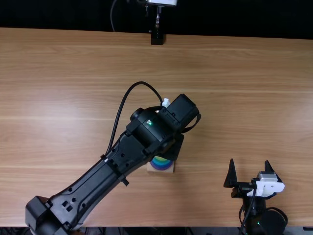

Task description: Build the Hanoi tower: stack the rings onto the peg from bottom to top in this color order: purple, dark blue, light blue, dark green, light green, yellow, orange.

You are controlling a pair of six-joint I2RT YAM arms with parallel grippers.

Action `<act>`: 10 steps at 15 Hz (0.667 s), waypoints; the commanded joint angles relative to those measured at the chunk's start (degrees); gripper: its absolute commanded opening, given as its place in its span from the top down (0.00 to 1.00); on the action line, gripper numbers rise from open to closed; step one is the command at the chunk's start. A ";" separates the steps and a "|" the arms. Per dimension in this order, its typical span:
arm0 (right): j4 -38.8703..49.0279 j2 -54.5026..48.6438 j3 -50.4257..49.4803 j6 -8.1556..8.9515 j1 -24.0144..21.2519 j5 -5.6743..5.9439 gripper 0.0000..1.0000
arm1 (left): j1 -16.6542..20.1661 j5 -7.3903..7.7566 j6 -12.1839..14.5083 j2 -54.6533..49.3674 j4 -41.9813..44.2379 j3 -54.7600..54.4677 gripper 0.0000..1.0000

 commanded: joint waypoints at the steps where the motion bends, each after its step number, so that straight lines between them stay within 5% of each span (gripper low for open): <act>1: -0.03 -0.69 -0.90 -0.12 -0.36 -0.02 0.00 | -0.03 -0.29 -0.68 -0.52 -0.06 -1.23 1.00; 3: 0.08 -0.69 -0.90 -0.12 -0.36 -0.02 0.00 | 0.05 0.44 -0.68 -0.61 0.05 -1.50 1.00; 4: -0.03 -0.69 -0.90 -0.12 -0.36 -0.02 0.00 | 0.14 0.55 -0.68 -0.70 0.26 -1.85 0.79; 6: -0.03 -0.69 -0.90 -0.12 -0.36 -0.02 0.00 | 0.32 1.18 -0.68 -0.96 0.05 -3.78 0.00; 8: -0.03 -0.69 -0.90 -0.12 -0.36 -0.02 0.00 | 0.85 3.92 -0.68 -2.11 0.37 -5.01 0.00; 10: -0.03 -0.69 -0.90 -0.12 -0.36 -0.02 0.00 | 1.81 4.77 -0.58 -2.55 1.32 -5.10 0.00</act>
